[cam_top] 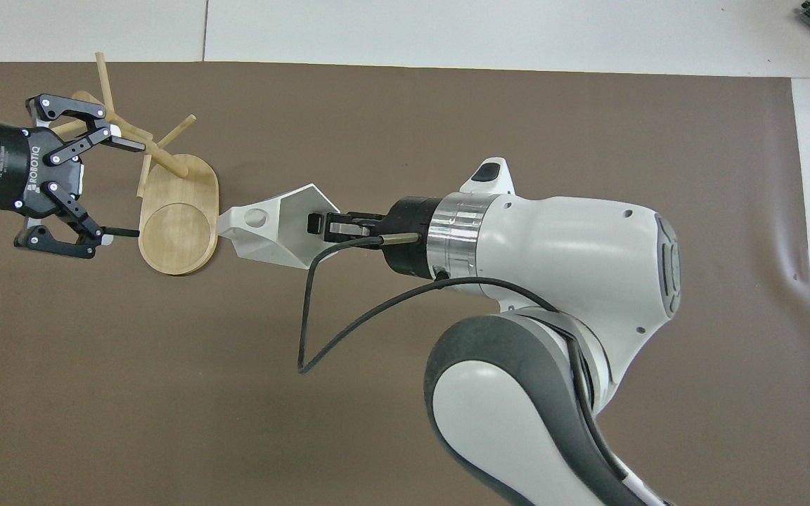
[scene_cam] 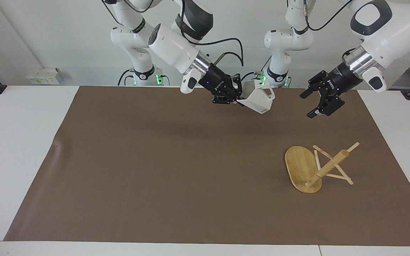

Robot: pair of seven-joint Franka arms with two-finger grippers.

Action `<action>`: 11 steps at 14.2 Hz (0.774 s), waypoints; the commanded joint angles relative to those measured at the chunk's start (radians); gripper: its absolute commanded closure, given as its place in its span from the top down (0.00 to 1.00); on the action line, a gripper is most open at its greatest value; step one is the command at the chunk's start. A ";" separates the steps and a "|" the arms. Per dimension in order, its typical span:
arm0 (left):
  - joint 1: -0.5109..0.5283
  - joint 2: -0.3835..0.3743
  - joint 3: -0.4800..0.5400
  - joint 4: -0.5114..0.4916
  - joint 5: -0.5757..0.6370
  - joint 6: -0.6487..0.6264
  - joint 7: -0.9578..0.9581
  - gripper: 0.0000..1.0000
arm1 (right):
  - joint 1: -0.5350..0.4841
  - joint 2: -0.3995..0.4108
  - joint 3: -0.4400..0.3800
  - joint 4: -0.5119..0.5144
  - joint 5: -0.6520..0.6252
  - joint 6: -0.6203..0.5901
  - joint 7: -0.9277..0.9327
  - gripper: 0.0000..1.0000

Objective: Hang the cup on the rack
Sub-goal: 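Grasp the cup with the left gripper while the right gripper holds it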

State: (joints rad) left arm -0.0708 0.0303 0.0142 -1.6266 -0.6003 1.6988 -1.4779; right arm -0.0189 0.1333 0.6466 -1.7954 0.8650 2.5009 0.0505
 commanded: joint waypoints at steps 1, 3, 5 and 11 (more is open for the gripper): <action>0.000 -0.009 -0.003 -0.061 -0.093 0.021 -0.070 1.00 | -0.007 0.003 0.019 -0.002 0.037 0.030 -0.027 0.00; -0.020 -0.016 -0.008 -0.073 -0.107 -0.013 -0.071 1.00 | -0.003 0.005 0.021 -0.001 0.037 0.035 -0.026 0.00; -0.056 -0.023 -0.008 -0.081 -0.107 -0.017 -0.073 1.00 | 0.005 0.005 0.021 -0.001 0.037 0.071 -0.024 0.00; -0.086 -0.050 -0.010 -0.114 -0.107 -0.076 -0.078 1.00 | 0.011 0.034 0.065 0.005 0.029 0.142 -0.006 0.00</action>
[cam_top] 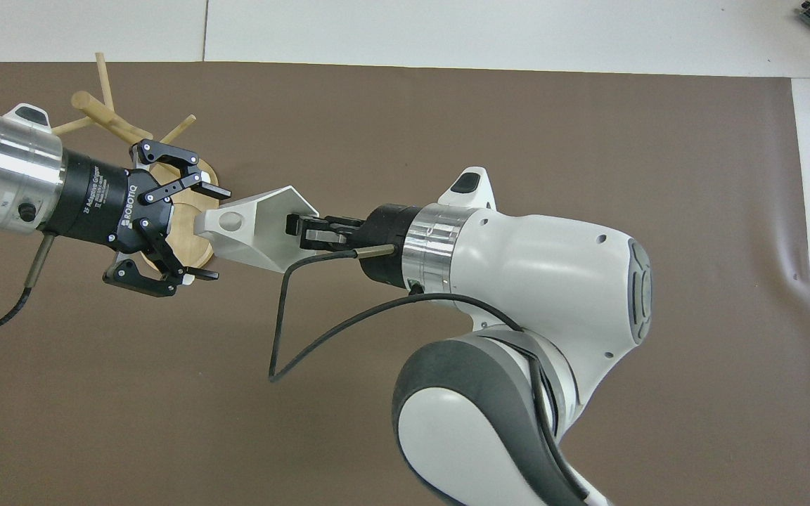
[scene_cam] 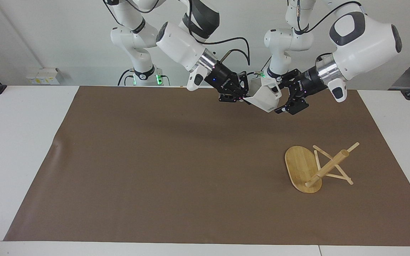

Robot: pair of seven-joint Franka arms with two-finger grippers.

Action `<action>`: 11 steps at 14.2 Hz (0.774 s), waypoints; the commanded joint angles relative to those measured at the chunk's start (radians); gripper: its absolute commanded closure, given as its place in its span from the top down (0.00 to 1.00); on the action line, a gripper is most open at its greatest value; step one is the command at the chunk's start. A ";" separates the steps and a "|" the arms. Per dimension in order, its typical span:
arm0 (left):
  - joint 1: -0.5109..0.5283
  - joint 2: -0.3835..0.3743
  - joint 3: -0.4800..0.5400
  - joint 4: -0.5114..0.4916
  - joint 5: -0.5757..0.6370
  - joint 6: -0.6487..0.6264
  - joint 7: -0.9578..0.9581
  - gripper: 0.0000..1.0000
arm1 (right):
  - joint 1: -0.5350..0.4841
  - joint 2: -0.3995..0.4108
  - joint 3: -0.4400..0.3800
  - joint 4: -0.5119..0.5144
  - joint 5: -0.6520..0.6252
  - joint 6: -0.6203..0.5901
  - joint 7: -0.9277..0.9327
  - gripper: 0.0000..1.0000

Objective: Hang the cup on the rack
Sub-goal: 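Grasp the cup with the left gripper while the right gripper holds it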

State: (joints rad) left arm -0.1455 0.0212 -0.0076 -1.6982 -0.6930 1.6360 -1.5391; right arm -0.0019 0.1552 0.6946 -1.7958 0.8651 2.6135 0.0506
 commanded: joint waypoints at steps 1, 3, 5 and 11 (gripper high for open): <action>-0.016 -0.044 0.012 -0.051 -0.014 -0.012 -0.018 1.00 | -0.006 0.012 0.017 0.006 0.028 0.028 -0.005 0.00; -0.026 -0.056 0.012 -0.064 -0.014 -0.001 -0.027 1.00 | -0.006 0.012 0.017 0.006 0.029 0.028 -0.005 0.00; -0.029 -0.069 0.012 -0.092 -0.014 0.014 -0.026 1.00 | -0.006 0.012 0.017 0.006 0.029 0.028 -0.005 0.00; -0.036 -0.083 0.012 -0.126 -0.017 0.073 -0.067 1.00 | -0.006 0.012 0.017 0.006 0.029 0.028 -0.005 0.00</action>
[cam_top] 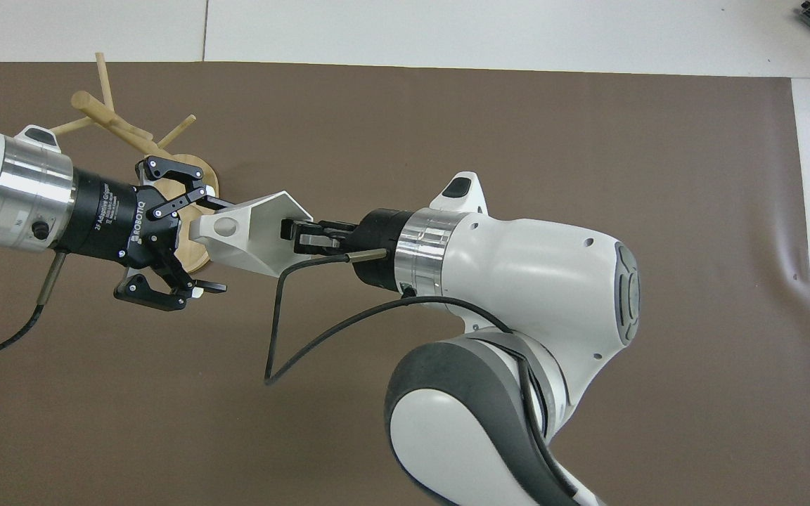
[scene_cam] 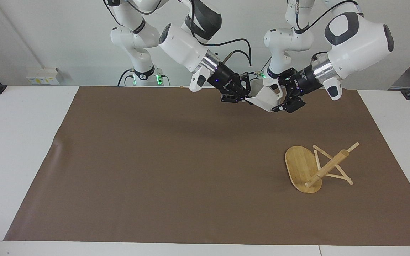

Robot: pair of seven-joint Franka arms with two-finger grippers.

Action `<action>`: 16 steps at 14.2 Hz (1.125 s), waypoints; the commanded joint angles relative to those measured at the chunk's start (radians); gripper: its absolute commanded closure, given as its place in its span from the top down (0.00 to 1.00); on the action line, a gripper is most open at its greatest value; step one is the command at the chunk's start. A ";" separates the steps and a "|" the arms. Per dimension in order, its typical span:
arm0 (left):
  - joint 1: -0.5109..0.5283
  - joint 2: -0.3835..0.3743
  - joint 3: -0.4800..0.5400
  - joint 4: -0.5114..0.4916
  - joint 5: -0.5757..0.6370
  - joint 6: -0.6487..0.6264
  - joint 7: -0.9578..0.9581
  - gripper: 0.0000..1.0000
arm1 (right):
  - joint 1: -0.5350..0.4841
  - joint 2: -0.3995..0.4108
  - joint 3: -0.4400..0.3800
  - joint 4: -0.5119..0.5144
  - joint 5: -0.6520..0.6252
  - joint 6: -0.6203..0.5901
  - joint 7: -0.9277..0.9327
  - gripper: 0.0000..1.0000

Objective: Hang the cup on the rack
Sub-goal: 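Grasp the cup with the left gripper while the right gripper holds it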

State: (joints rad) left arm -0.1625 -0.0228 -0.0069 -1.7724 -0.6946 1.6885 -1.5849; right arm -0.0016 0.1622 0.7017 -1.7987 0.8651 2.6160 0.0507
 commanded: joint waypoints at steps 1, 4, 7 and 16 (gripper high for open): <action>-0.019 -0.042 0.011 -0.052 -0.017 0.020 -0.021 0.91 | -0.006 0.005 0.010 0.009 0.029 0.026 -0.005 0.00; -0.015 -0.043 0.011 -0.050 -0.029 0.028 -0.023 0.39 | -0.006 0.005 0.010 0.009 0.031 0.026 -0.003 0.00; -0.014 -0.048 0.011 -0.050 -0.032 0.037 -0.021 0.00 | -0.006 0.005 0.010 0.009 0.029 0.024 0.003 0.00; 0.014 -0.057 0.018 -0.050 -0.032 0.037 -0.029 0.00 | -0.006 0.005 0.010 0.009 0.026 0.016 0.024 0.52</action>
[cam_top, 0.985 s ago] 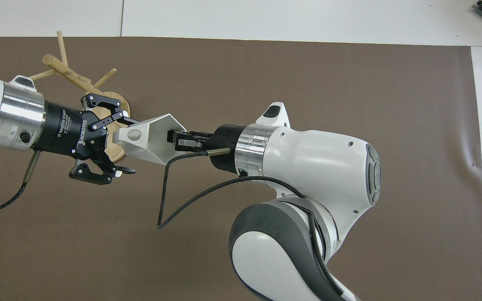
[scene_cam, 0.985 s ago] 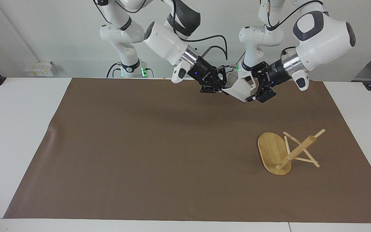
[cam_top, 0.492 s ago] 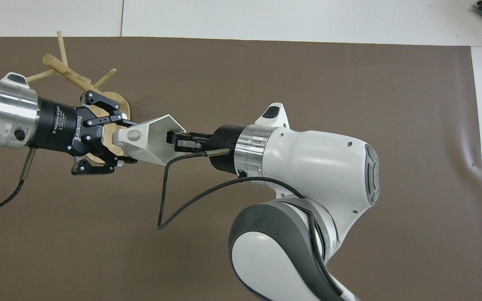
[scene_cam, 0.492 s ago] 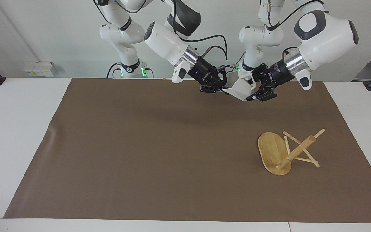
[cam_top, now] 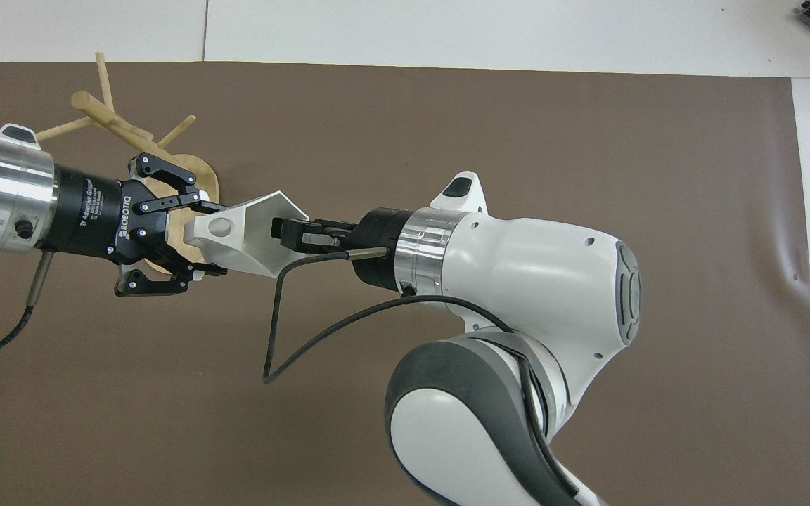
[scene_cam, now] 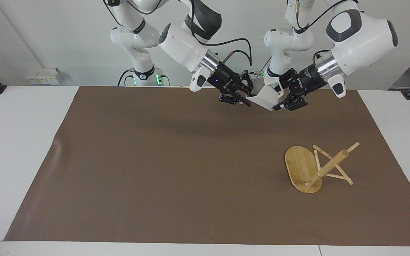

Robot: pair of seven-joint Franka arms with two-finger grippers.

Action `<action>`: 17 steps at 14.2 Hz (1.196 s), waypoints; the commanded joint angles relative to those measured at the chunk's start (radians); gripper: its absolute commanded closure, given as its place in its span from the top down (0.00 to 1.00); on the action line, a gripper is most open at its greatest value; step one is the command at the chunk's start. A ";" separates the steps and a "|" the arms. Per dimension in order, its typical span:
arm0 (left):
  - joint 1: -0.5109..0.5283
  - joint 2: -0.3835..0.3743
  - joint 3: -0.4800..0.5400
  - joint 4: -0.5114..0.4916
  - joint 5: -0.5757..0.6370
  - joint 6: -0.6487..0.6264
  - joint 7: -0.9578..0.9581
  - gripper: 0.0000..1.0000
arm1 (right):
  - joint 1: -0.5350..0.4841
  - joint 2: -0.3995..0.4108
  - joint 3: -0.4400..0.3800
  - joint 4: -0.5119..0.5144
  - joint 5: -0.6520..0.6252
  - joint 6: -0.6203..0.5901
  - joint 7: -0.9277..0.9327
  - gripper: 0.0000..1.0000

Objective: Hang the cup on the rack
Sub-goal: 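Open the right gripper and withdraw it while the left gripper holds the cup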

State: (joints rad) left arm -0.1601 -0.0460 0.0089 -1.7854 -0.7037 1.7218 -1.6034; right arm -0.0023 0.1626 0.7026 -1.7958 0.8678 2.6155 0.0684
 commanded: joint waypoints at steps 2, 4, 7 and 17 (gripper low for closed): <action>0.013 -0.034 0.003 -0.037 -0.023 0.004 -0.012 0.00 | -0.005 0.005 0.009 0.006 0.020 0.021 0.005 0.97; 0.013 -0.034 0.005 -0.038 -0.023 0.012 -0.035 0.00 | -0.007 0.005 0.009 0.006 0.020 0.021 0.004 1.00; 0.011 -0.041 0.006 -0.075 -0.013 0.105 -0.151 0.00 | -0.007 0.003 0.005 0.004 0.017 0.017 0.007 1.00; -0.004 -0.072 0.000 -0.250 0.089 0.447 -0.542 0.00 | -0.018 -0.006 -0.260 0.019 -0.409 -0.233 -0.005 1.00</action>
State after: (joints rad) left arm -0.1536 -0.0801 0.0032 -1.9731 -0.6325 2.0969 -2.0713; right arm -0.0126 0.1633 0.4757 -1.7902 0.5394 2.4428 0.0666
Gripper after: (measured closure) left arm 0.317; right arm 0.000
